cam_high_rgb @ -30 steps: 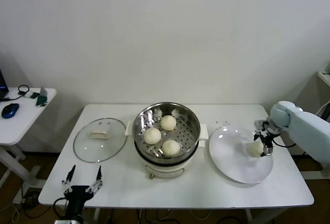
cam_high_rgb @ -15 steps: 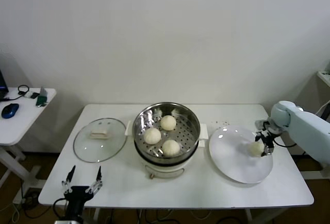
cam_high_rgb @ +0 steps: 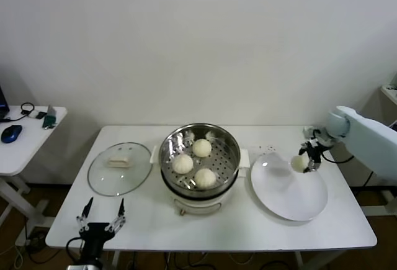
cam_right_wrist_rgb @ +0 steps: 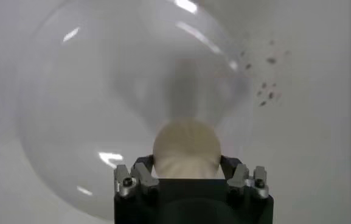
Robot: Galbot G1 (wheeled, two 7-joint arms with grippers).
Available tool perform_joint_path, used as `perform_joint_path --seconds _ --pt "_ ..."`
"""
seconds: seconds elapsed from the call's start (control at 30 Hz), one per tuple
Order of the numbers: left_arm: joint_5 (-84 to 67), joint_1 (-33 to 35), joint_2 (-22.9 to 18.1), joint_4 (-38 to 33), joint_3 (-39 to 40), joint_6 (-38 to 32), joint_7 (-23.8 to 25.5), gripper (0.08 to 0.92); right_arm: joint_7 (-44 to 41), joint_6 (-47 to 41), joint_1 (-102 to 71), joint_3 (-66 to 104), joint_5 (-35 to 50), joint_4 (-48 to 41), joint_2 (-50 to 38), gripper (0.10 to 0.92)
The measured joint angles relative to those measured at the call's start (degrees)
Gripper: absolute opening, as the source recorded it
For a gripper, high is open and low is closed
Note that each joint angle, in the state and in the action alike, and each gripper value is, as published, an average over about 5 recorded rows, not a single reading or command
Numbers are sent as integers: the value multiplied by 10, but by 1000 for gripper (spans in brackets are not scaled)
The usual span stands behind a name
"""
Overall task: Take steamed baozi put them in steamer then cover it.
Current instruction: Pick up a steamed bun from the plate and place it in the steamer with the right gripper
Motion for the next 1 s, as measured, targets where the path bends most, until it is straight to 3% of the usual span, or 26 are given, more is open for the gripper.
perform_joint_path --seconds 0.57,1.0 --pt "-8 7 3 -7 15 -12 1 823 36 -56 280 -278 346 65 129 721" --pt "-18 15 12 -5 19 -20 1 823 78 -87 324 -362 451 135 227 721"
